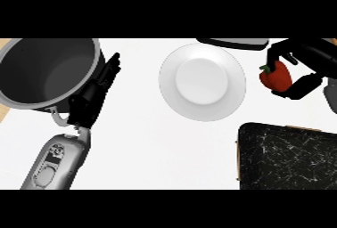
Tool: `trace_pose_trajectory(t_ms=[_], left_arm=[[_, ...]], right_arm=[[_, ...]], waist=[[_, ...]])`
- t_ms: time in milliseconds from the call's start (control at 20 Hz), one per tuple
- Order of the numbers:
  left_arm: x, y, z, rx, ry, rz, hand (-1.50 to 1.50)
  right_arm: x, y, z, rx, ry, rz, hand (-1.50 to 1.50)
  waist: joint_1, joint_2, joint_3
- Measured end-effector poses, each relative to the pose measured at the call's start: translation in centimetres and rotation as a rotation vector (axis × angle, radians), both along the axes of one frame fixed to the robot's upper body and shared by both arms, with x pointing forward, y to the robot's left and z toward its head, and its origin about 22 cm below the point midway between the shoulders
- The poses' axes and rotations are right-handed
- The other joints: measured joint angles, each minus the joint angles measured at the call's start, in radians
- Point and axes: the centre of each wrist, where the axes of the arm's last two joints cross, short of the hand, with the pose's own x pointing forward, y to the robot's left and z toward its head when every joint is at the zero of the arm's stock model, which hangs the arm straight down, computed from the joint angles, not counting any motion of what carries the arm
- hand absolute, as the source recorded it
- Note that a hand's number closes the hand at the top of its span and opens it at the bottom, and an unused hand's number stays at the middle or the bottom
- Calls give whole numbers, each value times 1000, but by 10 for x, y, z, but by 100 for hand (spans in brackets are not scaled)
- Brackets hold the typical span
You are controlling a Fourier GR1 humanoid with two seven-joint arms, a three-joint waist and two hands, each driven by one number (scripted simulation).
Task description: Pick the bell pepper from the tray and place it in the plate
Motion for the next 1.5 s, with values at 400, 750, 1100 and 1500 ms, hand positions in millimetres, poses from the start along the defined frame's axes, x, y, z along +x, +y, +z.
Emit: trace_pose_trajectory(t_ms=[400,750,1100,1500], left_arm=[[1,1,-1,7,13,21,0],[1,10,-2,11,27,44,0],[0,17,-6,8,38,70,0],[-6,22,-15,6,39,101,0]], right_arm=[[26,3,28,221,-99,234,150],[48,42,19,243,-17,328,150],[61,107,-7,217,85,438,150],[57,173,-50,42,83,545,150]], waist=[[-14,-7,-5],[-38,-20,-8],[-71,-32,-10],[-101,-42,-8]])
